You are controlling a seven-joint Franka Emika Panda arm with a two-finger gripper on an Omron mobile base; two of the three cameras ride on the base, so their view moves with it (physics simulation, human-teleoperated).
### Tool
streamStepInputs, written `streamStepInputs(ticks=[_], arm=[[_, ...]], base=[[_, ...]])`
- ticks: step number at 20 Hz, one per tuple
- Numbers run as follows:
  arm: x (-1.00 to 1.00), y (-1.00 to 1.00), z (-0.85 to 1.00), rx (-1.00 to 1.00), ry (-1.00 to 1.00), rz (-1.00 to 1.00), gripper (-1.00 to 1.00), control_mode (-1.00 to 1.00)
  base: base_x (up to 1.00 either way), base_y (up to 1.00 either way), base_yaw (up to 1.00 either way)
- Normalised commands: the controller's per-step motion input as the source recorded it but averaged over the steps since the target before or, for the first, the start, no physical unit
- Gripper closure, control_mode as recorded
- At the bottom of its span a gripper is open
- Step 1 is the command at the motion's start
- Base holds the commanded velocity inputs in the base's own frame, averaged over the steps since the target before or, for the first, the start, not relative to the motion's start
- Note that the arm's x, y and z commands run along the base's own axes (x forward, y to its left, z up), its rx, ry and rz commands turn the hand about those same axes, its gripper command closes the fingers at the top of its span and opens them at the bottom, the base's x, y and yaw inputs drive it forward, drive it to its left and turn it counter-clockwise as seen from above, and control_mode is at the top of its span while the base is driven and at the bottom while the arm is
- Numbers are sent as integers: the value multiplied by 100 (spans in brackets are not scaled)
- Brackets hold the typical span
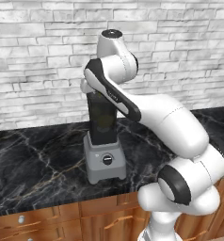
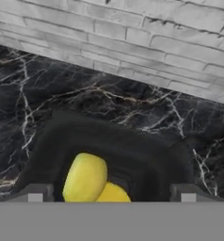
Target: Grab the lemons from the fridge, place them in the blender, close the lid, and turn on the blender to create a marinade.
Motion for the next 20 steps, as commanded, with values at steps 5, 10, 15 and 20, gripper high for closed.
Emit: streamStepInputs(ticks=[5,10,15,20], arm=[[-99,-91,13,2,-13,-14,-100,-100],[-100,-100,0,1,-1,-18,-100,-100],[-62,-100,0,2,2,-19,-100,-100],[-26,-100,-5,3,10,-15,-100,-100]], base=[[0,0,0],[0,0,0],[0,0,0],[0,0,0]])
